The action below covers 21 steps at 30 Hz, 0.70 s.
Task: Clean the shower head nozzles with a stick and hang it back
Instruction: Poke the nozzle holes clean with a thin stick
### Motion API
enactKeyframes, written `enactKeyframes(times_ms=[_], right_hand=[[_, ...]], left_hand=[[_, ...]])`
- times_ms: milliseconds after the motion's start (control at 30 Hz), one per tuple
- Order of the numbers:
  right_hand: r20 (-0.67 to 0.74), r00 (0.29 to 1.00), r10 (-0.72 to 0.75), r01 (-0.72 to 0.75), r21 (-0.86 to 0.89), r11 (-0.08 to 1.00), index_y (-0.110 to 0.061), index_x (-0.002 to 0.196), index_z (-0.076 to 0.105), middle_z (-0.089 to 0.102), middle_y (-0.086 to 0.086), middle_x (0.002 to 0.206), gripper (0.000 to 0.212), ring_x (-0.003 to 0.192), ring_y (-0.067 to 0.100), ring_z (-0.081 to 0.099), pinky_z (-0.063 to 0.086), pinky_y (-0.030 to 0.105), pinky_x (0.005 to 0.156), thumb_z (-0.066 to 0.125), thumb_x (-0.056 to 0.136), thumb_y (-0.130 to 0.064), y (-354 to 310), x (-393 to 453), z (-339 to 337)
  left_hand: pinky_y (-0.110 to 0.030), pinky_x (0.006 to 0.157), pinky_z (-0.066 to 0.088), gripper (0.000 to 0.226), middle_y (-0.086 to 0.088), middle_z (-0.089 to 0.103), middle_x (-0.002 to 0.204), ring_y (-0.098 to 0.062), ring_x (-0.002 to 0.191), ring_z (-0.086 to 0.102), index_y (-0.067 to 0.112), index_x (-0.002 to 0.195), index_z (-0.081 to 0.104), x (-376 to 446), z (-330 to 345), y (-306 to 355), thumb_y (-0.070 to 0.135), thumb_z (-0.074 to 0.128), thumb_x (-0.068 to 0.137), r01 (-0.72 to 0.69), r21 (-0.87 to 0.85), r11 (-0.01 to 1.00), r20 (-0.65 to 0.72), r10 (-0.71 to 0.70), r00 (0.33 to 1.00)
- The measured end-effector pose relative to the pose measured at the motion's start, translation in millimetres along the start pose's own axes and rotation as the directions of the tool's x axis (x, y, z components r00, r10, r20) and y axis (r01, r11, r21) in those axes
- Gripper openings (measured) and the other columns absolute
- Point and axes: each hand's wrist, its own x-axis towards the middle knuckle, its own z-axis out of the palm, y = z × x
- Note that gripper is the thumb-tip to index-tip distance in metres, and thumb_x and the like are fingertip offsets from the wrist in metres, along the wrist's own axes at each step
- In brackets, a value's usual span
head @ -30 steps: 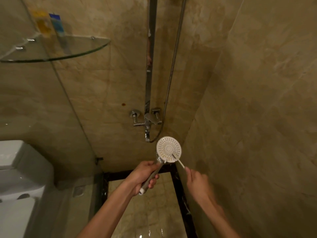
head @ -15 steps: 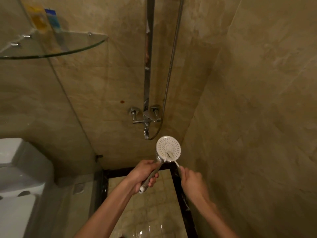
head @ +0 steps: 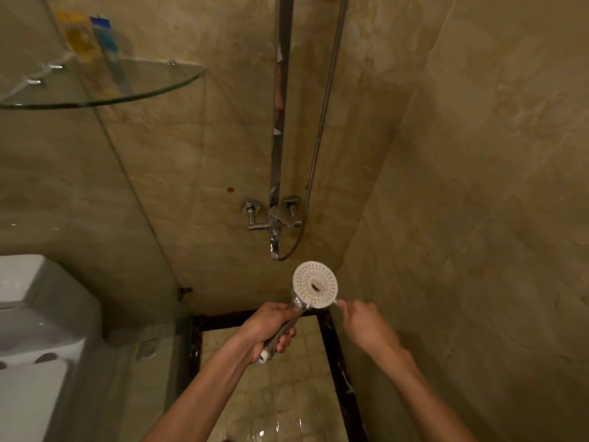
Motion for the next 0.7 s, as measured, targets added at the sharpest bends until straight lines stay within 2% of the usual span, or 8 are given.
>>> enactKeyframes(times_ms=[133, 233, 333, 433, 500, 600, 633, 700], right_hand=[[-0.028, 1.000, -0.007, 0.008, 0.012, 1.000, -0.018, 0.102, 0.067, 0.070, 0.012, 0.097, 0.046, 0.090, 0.030, 0.066, 0.054, 0.045, 0.086, 0.028, 0.105, -0.042, -8.1, 13.5, -15.8], [0.002, 1.000, 0.001, -0.001, 0.035, 0.999, -0.018, 0.099, 0.068, 0.068, 0.007, 0.089, 0.050, 0.083, 0.025, 0.066, 0.055, 0.042, 0.079, 0.028, 0.105, -0.048, -7.2, 5.9, -1.0], [0.013, 1.000, -0.026, 0.027, -0.042, 0.999, -0.018, 0.099, 0.067, 0.068, 0.007, 0.093, 0.052, 0.085, 0.025, 0.065, 0.052, 0.039, 0.078, 0.026, 0.104, -0.051, -1.3, -5.9, 8.9], [-0.030, 0.999, -0.017, 0.016, -0.046, 0.999, -0.017, 0.107, 0.066, 0.069, 0.014, 0.103, 0.048, 0.095, 0.032, 0.065, 0.053, 0.044, 0.085, 0.026, 0.106, -0.044, -0.3, 2.6, -5.2], [-0.017, 0.999, -0.041, 0.040, -0.045, 0.998, -0.017, 0.112, 0.064, 0.068, 0.011, 0.099, 0.043, 0.089, 0.030, 0.064, 0.053, 0.044, 0.081, 0.028, 0.106, -0.038, -2.1, 6.2, -10.2], [-0.002, 0.998, -0.063, 0.063, -0.011, 0.998, -0.018, 0.091, 0.066, 0.064, 0.004, 0.077, 0.048, 0.070, 0.025, 0.063, 0.057, 0.048, 0.074, 0.030, 0.105, -0.045, -0.7, -1.2, -2.3], [-0.005, 0.999, -0.053, 0.053, -0.006, 0.999, -0.019, 0.084, 0.065, 0.065, 0.005, 0.075, 0.051, 0.070, 0.026, 0.066, 0.058, 0.048, 0.074, 0.029, 0.104, -0.049, 0.9, -4.5, -0.8], [-0.014, 0.999, -0.035, 0.035, -0.012, 0.999, -0.019, 0.084, 0.064, 0.067, 0.008, 0.079, 0.052, 0.076, 0.031, 0.068, 0.058, 0.046, 0.073, 0.029, 0.103, -0.051, 3.6, -4.7, -6.0]], left_hand=[[-0.018, 0.032, 0.033, 0.013, -0.008, 0.053, 0.055, -0.012, 0.035, 0.039, 0.008, 0.098, 0.051, 1.0, 2.3, 1.8, 0.020, 0.054, 0.099, -0.003, -0.031, 1.000, 0.007, 0.003, 1.000], [-0.019, 0.032, 0.032, 0.012, -0.008, 0.052, 0.056, -0.012, 0.035, 0.038, 0.007, 0.099, 0.052, 0.6, 1.5, 4.8, 0.019, 0.054, 0.099, 0.006, -0.037, 0.999, 0.013, -0.005, 1.000], [-0.018, 0.032, 0.032, 0.012, -0.008, 0.052, 0.055, -0.012, 0.034, 0.038, 0.006, 0.099, 0.054, -3.8, 0.1, 2.3, 0.018, 0.054, 0.099, 0.012, -0.016, 1.000, 0.010, -0.012, 1.000], [-0.018, 0.031, 0.032, 0.015, -0.008, 0.053, 0.055, -0.011, 0.033, 0.039, 0.005, 0.098, 0.055, -7.0, 2.7, -1.0, 0.020, 0.054, 0.100, 0.021, -0.016, 1.000, 0.020, -0.021, 1.000], [-0.018, 0.031, 0.032, 0.015, -0.007, 0.053, 0.056, -0.011, 0.034, 0.039, 0.006, 0.099, 0.055, -7.2, 5.3, 0.9, 0.021, 0.055, 0.100, 0.023, -0.026, 0.999, 0.022, -0.023, 0.999], [-0.018, 0.031, 0.031, 0.012, -0.008, 0.052, 0.055, -0.011, 0.034, 0.038, 0.007, 0.102, 0.054, -7.0, 6.1, 7.9, 0.019, 0.053, 0.100, 0.010, -0.045, 0.999, 0.021, -0.009, 1.000], [-0.018, 0.031, 0.031, 0.012, -0.008, 0.051, 0.055, -0.011, 0.034, 0.038, 0.006, 0.103, 0.054, -7.3, 4.8, 9.6, 0.018, 0.052, 0.100, 0.005, -0.048, 0.999, 0.019, -0.004, 1.000], [-0.018, 0.031, 0.032, 0.014, -0.008, 0.051, 0.056, -0.011, 0.034, 0.038, 0.005, 0.104, 0.055, -8.2, 2.4, 11.1, 0.018, 0.052, 0.100, 0.001, -0.040, 0.999, 0.021, 0.000, 1.000]])
